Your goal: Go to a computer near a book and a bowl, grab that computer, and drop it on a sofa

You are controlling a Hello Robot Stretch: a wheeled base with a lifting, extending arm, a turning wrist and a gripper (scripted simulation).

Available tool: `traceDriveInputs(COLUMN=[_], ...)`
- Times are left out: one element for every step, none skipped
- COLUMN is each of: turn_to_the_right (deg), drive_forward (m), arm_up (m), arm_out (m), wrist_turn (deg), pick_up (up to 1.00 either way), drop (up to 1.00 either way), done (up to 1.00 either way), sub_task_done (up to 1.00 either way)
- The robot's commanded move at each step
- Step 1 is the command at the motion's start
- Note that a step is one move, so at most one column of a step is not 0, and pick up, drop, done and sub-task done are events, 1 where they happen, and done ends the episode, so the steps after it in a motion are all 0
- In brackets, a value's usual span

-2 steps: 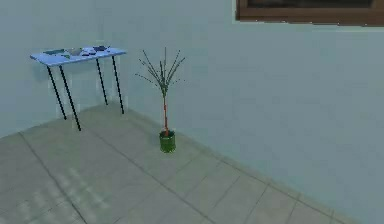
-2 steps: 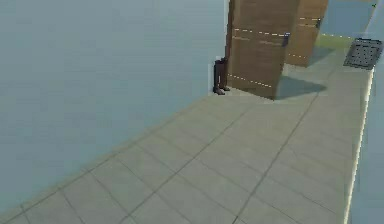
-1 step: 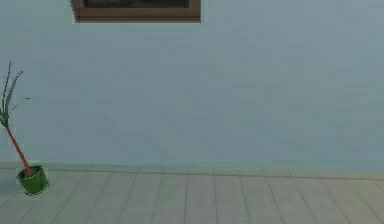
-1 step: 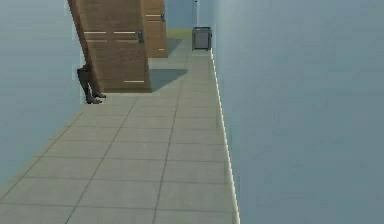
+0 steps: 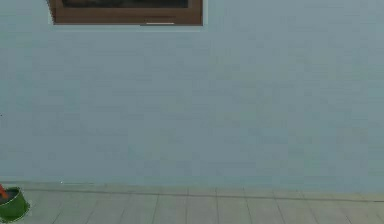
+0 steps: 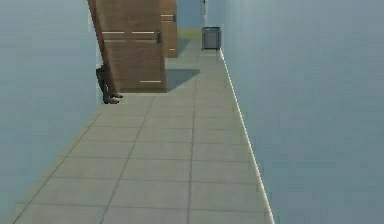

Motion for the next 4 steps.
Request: traceDriveInputs(turn_to_the_right=[-45.0,-33.0,0.0,0.0], drive_forward=[0.00,0.00,1.00,0.85], arm_up=[0.00,0.00,0.00,0.00], arm_out=[0.00,0.00,0.00,0.00], wrist_turn=[0.0,0.0,0.0,0.0], pick_up=[0.00,0.00,0.00,0.00], drop=[0.00,0.00,0.00,0.00], done=[0.00,0.00,0.00,0.00], sub_task_done=[0.00,0.00,0.00,0.00])
